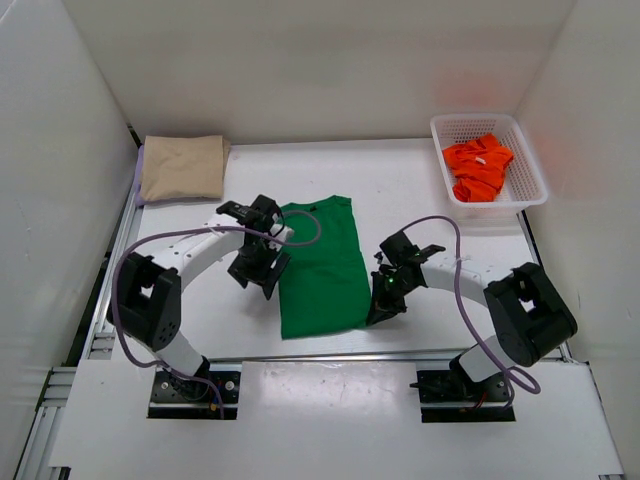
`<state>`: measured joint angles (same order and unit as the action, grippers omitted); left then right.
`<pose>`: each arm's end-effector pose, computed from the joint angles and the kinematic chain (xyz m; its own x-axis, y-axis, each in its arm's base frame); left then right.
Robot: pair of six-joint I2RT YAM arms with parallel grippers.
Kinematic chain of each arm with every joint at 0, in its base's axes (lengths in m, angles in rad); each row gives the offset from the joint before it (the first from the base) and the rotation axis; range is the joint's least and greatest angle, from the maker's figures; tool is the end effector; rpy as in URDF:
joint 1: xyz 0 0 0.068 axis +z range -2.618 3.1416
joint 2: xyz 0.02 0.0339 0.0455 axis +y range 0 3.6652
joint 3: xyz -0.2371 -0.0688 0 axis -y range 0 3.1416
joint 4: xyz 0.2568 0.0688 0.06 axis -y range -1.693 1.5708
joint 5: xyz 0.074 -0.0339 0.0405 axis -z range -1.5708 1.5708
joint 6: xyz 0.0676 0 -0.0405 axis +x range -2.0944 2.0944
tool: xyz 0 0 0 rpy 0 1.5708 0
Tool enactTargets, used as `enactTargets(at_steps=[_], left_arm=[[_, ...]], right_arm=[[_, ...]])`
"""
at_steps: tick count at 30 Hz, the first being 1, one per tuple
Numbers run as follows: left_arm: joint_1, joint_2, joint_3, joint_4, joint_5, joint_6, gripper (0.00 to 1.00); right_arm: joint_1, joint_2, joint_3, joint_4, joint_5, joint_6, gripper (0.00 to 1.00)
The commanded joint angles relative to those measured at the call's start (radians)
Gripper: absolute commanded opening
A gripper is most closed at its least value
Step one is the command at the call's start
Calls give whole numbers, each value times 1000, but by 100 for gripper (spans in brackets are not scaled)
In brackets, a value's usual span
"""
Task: Fold and stack the t-shirts
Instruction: Fold the folded rectangular tshirt in 1/3 of the way, then grab one side of the 2/3 rectangular tshirt with both arms
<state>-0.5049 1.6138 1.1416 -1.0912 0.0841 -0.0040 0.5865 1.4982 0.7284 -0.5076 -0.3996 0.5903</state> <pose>0.2486 -0.1439 0.1457 -0.8771 0.4802 -0.0071 0.4790 0.8738 -0.0840 0.2090 0.1704 0.0839 -0.9983 -0.0477 -0.0330 -0.0576 0.8806 0.4704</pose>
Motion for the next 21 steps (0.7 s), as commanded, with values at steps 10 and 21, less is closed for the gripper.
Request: enactTargets(at_steps=[10, 21], left_arm=[[-67, -103, -46, 175, 82, 4, 82], [5, -140, -226, 158, 450, 4, 85]], right_arm=[[29, -18, -21, 33, 11, 14, 0], [144, 53, -75, 135, -13, 115, 0]])
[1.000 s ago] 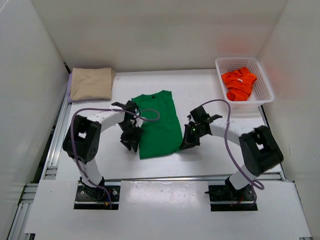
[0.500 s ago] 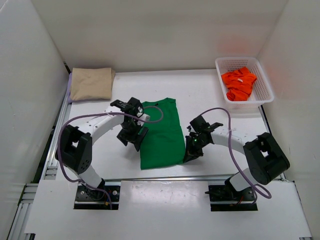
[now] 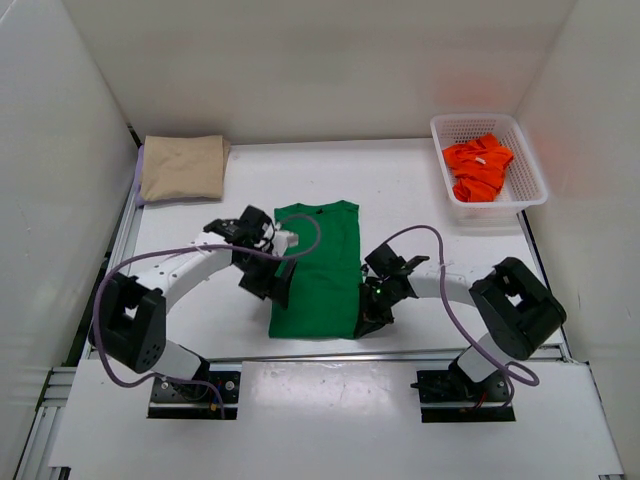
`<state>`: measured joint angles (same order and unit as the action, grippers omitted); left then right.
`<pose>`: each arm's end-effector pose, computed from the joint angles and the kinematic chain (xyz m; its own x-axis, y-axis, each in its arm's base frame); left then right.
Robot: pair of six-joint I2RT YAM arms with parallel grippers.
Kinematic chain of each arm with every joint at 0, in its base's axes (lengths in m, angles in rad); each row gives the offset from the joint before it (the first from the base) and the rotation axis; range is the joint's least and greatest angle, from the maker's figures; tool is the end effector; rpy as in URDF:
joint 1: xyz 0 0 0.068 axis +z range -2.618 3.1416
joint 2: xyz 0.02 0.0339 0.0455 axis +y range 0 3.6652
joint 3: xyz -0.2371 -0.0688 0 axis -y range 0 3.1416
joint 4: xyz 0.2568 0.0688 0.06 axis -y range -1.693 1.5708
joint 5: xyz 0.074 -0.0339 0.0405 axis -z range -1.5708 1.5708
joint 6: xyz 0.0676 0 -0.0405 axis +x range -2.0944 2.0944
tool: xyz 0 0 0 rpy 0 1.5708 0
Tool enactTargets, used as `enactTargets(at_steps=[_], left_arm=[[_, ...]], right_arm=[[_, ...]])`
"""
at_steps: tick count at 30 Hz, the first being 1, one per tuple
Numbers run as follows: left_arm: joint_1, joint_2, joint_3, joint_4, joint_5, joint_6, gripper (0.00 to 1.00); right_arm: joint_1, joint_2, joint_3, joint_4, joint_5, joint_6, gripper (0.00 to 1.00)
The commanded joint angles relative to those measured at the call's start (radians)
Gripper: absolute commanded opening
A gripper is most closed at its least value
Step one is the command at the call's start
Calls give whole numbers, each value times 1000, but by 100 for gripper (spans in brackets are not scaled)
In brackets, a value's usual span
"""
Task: Fold and stack the t-shirts
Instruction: Grab one side of the 2/3 rectangular tshirt with both arms
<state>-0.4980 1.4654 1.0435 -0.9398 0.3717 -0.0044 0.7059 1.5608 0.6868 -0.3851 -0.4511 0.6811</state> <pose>0.2363 -0.1564 0.1649 -0.8616 0.4638 -0.2060 0.5075 0.7846 -0.3562 0.1862 0.1975 0.0638 -0.9944 -0.1031 0.0230 -0.0765 0.8535 0.5155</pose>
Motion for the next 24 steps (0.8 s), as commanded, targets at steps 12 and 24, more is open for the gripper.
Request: enactTargets(at_steps=[12, 24], left_arm=[[-2, 131, -221, 125, 156, 4, 80], [-2, 294, -188, 174, 200, 4, 13]], right_arm=[[33, -137, -55, 51, 106, 115, 0], [33, -127, -44, 40, 106, 115, 0]])
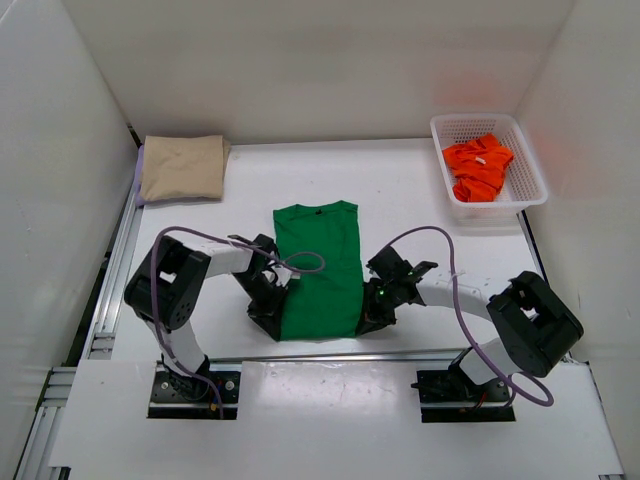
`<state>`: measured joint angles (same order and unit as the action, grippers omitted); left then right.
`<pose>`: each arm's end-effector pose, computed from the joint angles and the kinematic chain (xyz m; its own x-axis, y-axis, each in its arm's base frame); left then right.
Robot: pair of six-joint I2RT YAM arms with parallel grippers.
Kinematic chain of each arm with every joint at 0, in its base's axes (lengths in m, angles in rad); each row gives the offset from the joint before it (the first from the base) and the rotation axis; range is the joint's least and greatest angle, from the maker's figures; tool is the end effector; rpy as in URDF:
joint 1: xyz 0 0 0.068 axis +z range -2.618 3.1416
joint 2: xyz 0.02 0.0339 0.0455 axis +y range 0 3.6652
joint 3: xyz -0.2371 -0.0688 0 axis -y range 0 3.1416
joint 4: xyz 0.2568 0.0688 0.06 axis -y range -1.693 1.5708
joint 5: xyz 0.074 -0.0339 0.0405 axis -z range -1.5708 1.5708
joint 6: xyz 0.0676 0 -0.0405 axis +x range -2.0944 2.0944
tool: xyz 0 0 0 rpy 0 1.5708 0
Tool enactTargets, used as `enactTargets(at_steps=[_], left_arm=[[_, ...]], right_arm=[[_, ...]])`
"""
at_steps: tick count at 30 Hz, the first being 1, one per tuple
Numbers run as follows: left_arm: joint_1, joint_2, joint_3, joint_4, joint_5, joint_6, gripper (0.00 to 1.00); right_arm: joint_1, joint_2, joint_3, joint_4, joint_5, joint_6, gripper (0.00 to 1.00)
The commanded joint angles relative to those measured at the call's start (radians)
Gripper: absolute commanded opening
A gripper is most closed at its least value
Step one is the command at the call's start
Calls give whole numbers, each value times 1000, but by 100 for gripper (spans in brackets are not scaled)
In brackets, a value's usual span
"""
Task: Fold and stack the t-shirts
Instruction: Grab one side of the 2/3 rectangular tshirt with both arms, then fold the long partially folded tshirt into a neat square
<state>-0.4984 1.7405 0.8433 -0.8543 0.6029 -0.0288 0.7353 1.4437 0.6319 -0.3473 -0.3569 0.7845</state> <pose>0.1958 -0.1502 0.0563 -0.8724 0.4478 0.1957 0.2792 0.7854 -0.5524 0.1808 0.1954 0.0778 -0.9983 -0.0104 -0.0570 -0.0381 0.8597 0.5093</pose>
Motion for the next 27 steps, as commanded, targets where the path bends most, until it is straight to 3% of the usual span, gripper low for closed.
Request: enactTargets(at_steps=[1, 8, 14, 21, 27], left_arm=[[-2, 28, 28, 75, -49, 29, 10], [-2, -65, 170, -38, -170, 29, 10], [9, -26, 399, -342, -246, 29, 10], [118, -7, 689, -393, -256, 29, 10], [184, 131, 965, -393, -281, 29, 10]], right_arm=[[4, -9, 11, 2, 12, 12, 0], [4, -72, 129, -153, 102, -40, 0], [-114, -128, 297, -304, 96, -114, 0], [-264, 24, 655, -438, 56, -255, 0], [-364, 230, 915, -449, -10, -306, 0]])
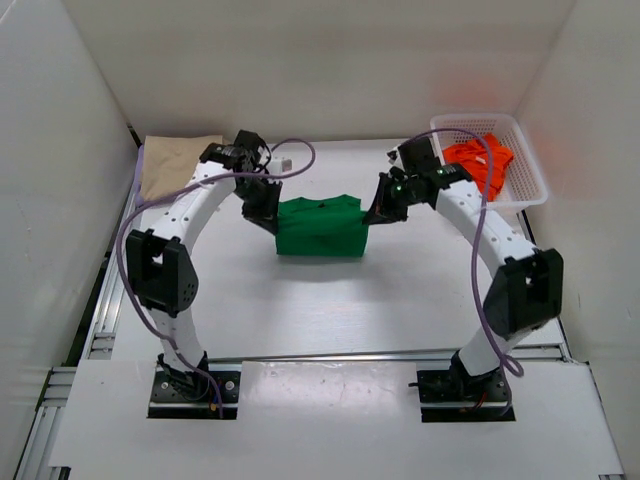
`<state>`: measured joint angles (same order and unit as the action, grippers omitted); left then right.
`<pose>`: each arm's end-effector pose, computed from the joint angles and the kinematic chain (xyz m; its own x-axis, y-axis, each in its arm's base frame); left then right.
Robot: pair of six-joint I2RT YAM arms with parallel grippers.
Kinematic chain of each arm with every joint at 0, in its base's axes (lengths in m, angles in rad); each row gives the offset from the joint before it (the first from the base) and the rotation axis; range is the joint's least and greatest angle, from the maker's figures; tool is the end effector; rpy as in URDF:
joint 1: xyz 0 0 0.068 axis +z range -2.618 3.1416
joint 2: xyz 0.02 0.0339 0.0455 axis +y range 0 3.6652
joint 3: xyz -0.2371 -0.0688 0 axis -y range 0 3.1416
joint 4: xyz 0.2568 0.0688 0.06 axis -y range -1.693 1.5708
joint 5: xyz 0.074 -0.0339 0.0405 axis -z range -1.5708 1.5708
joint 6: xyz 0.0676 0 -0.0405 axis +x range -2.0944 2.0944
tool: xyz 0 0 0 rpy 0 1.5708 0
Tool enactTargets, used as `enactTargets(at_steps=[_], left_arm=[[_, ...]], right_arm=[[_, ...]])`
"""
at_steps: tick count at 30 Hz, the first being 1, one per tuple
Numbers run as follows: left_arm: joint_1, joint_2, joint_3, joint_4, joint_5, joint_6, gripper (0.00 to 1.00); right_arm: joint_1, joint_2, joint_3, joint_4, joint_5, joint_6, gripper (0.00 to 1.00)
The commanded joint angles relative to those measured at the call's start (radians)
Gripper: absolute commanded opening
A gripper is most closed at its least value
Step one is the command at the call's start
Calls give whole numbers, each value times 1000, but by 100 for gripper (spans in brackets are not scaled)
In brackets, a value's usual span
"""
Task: Fold and stack the t-shirts
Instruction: Fold the long partially folded tshirt into a neat square
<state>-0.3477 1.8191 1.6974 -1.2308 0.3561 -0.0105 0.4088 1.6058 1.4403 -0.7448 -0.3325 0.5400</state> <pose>0.3400 -0.1483 0.2376 -0.9219 0.3237 -0.2130 0.3807 0.8589 -0.3426 0.3363 0.1697 0.2584 -0.9092 0.1358 -0.3937 -0.1073 0.8370 0.5365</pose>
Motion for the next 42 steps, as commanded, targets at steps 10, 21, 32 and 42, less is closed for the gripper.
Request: enactTargets(at_steps=[10, 21, 32, 42], left_arm=[[113, 287, 341, -16, 41, 10, 10], [171, 442, 441, 223, 60, 10, 42], [182, 363, 365, 361, -108, 10, 63], [62, 482, 476, 361, 26, 10, 56]], right_arm=[[-105, 397, 383, -82, -183, -37, 0], [-175, 624, 506, 111, -139, 136, 32], [-164, 558, 531, 185, 81, 51, 37], [-105, 713, 560, 194, 30, 127, 0]])
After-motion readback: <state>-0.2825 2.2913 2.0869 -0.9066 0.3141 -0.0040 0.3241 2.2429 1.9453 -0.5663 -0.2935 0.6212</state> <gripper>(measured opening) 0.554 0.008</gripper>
